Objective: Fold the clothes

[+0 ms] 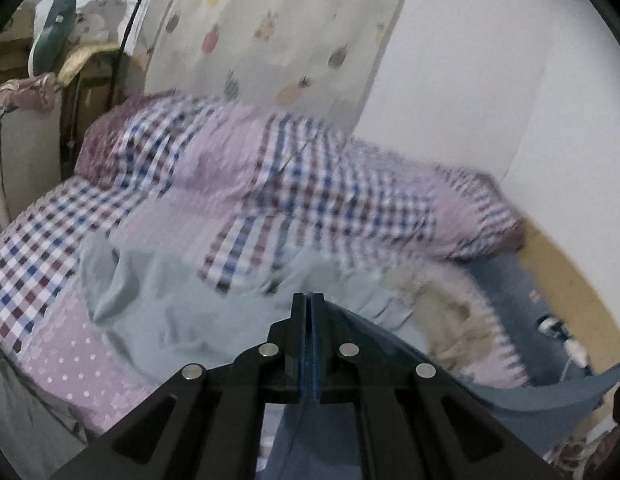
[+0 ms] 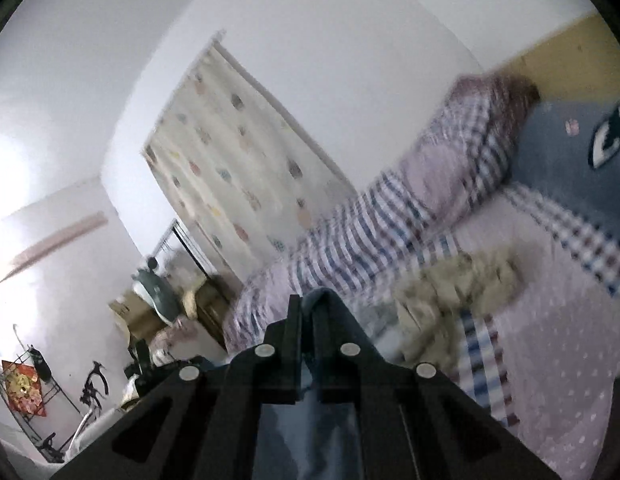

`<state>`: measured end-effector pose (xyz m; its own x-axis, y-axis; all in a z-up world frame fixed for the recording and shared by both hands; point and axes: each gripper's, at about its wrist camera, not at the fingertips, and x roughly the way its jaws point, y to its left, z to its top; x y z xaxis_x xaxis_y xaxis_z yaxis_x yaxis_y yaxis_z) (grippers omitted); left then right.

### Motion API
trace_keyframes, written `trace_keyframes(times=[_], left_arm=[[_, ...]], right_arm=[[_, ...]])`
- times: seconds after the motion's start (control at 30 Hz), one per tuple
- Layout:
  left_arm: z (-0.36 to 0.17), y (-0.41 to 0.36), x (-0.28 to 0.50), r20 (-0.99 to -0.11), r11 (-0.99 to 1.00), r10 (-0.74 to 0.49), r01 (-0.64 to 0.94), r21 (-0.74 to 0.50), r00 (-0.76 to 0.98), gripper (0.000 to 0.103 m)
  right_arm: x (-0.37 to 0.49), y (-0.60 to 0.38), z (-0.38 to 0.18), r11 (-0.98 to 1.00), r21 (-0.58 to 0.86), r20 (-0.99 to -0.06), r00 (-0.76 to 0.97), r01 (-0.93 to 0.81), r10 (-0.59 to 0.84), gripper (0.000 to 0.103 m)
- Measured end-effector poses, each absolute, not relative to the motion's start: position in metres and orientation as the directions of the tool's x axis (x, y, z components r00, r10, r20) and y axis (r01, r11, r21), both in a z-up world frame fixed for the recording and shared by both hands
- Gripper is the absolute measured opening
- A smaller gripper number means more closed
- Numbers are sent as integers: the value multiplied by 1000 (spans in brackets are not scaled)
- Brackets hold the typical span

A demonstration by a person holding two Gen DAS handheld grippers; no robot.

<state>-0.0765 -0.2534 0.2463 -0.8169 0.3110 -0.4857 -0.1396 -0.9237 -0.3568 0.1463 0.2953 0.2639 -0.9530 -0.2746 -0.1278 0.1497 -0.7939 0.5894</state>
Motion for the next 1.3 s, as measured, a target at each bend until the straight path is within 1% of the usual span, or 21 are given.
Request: trace_keyframes(times=[0.07, 0.13, 0.17, 0.23, 0.3, 0.4, 0.5, 0.63, 0.67, 0.73, 0.83, 0.9, 0.93, 0.97, 1.0, 1.03, 1.07, 1.1, 1.13, 1.23, 1.3], left_arm=[[263, -249, -74, -459, -920, 319, -154, -361, -829, 1], [269, -242, -80, -460, -928, 308, -157, -337, -833, 1], [269, -240, -86, -467, -933, 300, -154, -326, -832, 1], [259, -237, -102, -495, -941, 277, -130, -311, -823, 1], [240, -233, -122, -530, -954, 240, -96, -284, -813, 1], [196, -232, -155, -605, -966, 186, -30, -258, -774, 1], [140, -227, -183, -688, -978, 121, 32, -205, -715, 1], [68, -223, -212, -782, -985, 47, 101, -140, -622, 1], [51, -221, -215, -797, -985, 31, 116, -126, -604, 1], [29, -221, -221, -814, -985, 15, 131, -111, -580, 1], [17, -222, -223, -807, -984, 9, 137, -111, -590, 2], [15, -225, -221, -814, -981, 41, 131, -143, -580, 3], [15, -229, -219, -819, -976, 75, 126, -177, -568, 9], [17, -234, -215, -818, -970, 110, 118, -212, -565, 18], [20, -241, -208, -810, -963, 148, 104, -249, -568, 26], [25, -248, -197, -799, -955, 183, 89, -283, -573, 44], [28, -254, -186, -790, -950, 199, 83, -300, -580, 69], [32, -261, -170, -785, -947, 202, 86, -308, -585, 79], [35, -268, -154, -780, -944, 204, 91, -316, -591, 85], [37, -294, -94, -760, -917, 258, 96, -387, -596, 85], [34, -306, -57, -755, -895, 290, 113, -431, -588, 85]], right_arm=[[157, 294, 282, -807, 571, -92, -965, 151, -246, 3], [167, 293, 301, -820, 552, -56, -974, 152, -218, 3], [166, 295, 306, -827, 545, -55, -978, 139, -201, 3], [138, 307, 297, -830, 551, -113, -978, 85, -175, 3], [101, 316, 278, -829, 559, -194, -967, 31, -167, 3], [41, 327, 241, -828, 558, -328, -931, -51, -164, 3], [-21, 331, 188, -835, 535, -474, -863, -127, -173, 3], [-86, 333, 104, -848, 478, -662, -729, -229, -177, 3], [-96, 335, 87, -848, 467, -692, -701, -249, -175, 3], [-101, 339, 70, -842, 463, -719, -673, -277, -175, 3], [-110, 347, 44, -832, 455, -758, -628, -317, -176, 3], [-116, 351, 26, -825, 449, -782, -598, -343, -177, 6], [-119, 354, 18, -822, 445, -794, -582, -356, -178, 8], [-122, 356, 9, -818, 441, -805, -566, -369, -178, 8], [-119, 359, 5, -812, 444, -808, -562, -380, -179, 16], [-108, 364, 10, -803, 453, -799, -575, -387, -174, 35], [-97, 368, 15, -799, 459, -791, -589, -388, -168, 45], [-84, 370, 20, -800, 469, -779, -603, -375, -174, 51], [-64, 374, 27, -799, 486, -760, -622, -354, -187, 51], [2, 381, 41, -791, 524, -721, -659, -316, -214, 55], [40, 373, 45, -788, 538, -713, -660, -299, -237, 57]])
